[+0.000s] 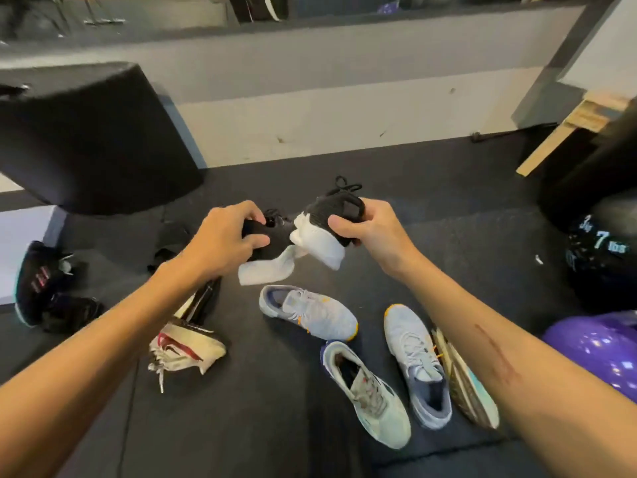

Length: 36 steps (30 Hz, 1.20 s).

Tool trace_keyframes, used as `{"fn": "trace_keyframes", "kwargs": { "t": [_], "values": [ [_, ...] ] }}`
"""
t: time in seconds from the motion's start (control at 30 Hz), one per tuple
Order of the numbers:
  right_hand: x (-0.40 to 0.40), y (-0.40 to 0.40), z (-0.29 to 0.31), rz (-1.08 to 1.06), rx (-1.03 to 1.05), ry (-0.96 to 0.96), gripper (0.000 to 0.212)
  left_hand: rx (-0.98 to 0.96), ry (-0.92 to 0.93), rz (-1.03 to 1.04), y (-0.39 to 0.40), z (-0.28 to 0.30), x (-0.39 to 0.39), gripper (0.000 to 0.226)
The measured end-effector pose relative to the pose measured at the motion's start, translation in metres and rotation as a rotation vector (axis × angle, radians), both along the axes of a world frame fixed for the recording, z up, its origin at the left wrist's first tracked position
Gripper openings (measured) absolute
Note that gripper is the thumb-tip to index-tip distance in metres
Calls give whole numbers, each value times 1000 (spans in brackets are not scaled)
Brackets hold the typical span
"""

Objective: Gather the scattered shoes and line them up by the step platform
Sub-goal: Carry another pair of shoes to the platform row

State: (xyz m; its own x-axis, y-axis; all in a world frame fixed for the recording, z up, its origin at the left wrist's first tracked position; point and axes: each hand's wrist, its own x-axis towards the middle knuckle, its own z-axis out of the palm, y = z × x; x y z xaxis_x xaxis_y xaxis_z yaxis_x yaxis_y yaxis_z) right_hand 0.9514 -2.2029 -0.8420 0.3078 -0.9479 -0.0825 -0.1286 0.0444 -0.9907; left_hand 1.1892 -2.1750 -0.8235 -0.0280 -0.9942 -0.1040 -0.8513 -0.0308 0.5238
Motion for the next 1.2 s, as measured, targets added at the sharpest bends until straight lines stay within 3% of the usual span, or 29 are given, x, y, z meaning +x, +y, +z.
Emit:
{"fn": "trace_keyframes", "kwargs": {
  "t": [0.1,0.2,0.33,0.43,0.57,0.7,0.87,1.2],
  "values": [
    [-17,0,139,116,36,129,12,164,-34,-168,7,125,-25,26],
    [-41,2,268,219,94,280,5,189,-41,-242,19,241,-57,24],
    [-67,17,427,231,2,481,11,158,-77,-273,34,392,-85,25],
    [-86,40,518,209,-59,575,10,60,-79,-277,39,489,-100,21],
    [-100,84,599,95,-137,607,25,-42,-169,-337,47,582,-113,21],
    [-105,134,644,-67,-197,631,21,-179,-233,-394,66,635,-124,22],
    [-105,191,667,-180,-150,843,28,-325,-234,-555,98,654,-156,20],
    [-160,334,667,-585,40,857,17,-268,-188,-1028,176,629,-282,18]
  ]
}}
